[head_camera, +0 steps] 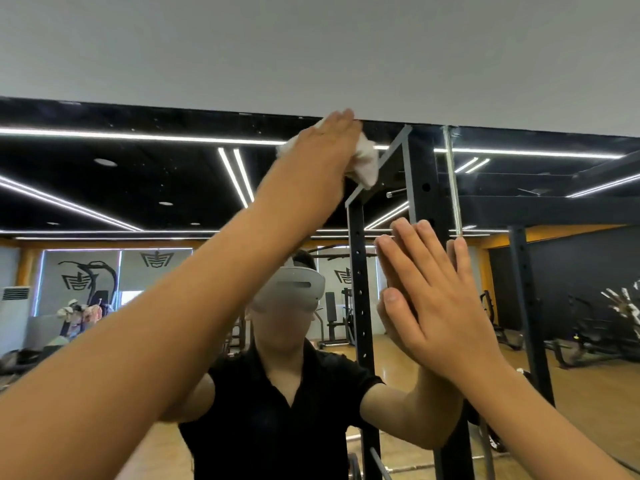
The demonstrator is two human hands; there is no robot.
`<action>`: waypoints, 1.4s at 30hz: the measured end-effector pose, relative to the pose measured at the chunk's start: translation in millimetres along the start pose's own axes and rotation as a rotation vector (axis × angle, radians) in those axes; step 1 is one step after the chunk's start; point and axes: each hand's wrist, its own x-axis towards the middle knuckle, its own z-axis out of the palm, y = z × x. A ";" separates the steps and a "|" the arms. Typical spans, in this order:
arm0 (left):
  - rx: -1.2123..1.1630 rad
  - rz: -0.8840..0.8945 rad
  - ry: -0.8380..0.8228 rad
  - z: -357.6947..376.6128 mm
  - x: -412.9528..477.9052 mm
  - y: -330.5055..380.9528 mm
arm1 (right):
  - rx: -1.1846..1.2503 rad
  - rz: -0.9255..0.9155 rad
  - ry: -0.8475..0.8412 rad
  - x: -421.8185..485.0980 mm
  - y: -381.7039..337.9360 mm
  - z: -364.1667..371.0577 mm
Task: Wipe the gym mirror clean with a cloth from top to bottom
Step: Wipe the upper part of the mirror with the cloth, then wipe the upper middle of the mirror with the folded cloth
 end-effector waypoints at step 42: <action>0.001 0.000 0.079 -18.3 -95.7 -11.5 | 0.023 -0.004 0.038 -0.1 -0.8 2.3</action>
